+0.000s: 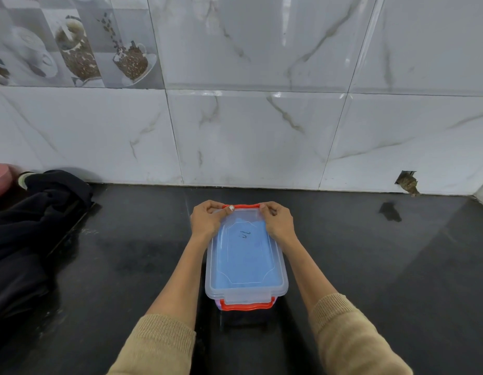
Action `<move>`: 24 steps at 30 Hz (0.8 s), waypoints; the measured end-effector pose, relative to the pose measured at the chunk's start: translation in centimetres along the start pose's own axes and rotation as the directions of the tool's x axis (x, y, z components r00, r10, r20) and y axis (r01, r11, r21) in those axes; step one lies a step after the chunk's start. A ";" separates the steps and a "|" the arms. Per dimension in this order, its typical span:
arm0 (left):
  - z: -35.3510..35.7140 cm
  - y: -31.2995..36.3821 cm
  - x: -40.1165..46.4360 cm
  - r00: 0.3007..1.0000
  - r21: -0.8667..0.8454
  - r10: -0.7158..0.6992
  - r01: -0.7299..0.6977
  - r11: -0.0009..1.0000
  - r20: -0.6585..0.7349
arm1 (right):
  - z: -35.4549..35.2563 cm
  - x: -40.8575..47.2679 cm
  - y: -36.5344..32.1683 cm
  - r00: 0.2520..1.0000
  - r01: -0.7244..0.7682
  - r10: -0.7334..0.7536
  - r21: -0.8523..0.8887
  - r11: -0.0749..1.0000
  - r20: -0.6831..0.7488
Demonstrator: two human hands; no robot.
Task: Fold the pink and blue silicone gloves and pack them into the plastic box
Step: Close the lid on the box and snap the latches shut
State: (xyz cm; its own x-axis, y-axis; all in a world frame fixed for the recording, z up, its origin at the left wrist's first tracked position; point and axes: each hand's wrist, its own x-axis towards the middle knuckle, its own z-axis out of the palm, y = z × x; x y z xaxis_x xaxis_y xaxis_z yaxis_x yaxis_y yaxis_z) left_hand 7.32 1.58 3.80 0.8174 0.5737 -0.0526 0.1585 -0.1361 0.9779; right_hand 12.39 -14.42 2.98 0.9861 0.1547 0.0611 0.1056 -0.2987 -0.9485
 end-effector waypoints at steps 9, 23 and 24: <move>-0.5 0.8 -1.4 0.979 0.187 0.200 -0.191 0.964 -0.033 | -0.4 -1.1 -0.7 0.996 0.088 -0.090 -0.165 0.982 -0.002; -2.8 -4.4 -15.7 0.796 0.350 0.598 -0.589 0.729 0.094 | -2.5 -14.3 0.1 0.900 0.435 -0.398 -0.335 0.836 0.176; -3.2 -5.0 -16.0 0.745 0.390 0.658 -0.642 0.660 0.111 | -2.7 -15.0 0.6 0.888 0.460 -0.438 -0.319 0.829 0.141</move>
State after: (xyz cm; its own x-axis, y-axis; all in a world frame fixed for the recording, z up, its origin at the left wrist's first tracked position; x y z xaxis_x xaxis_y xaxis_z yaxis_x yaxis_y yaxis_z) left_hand -8.38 -4.33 0.40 0.7742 0.2482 0.5822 -0.2040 -0.7730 0.6007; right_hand -1.98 -19.45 2.37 0.8109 0.4013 0.4259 0.5819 -0.4770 -0.6587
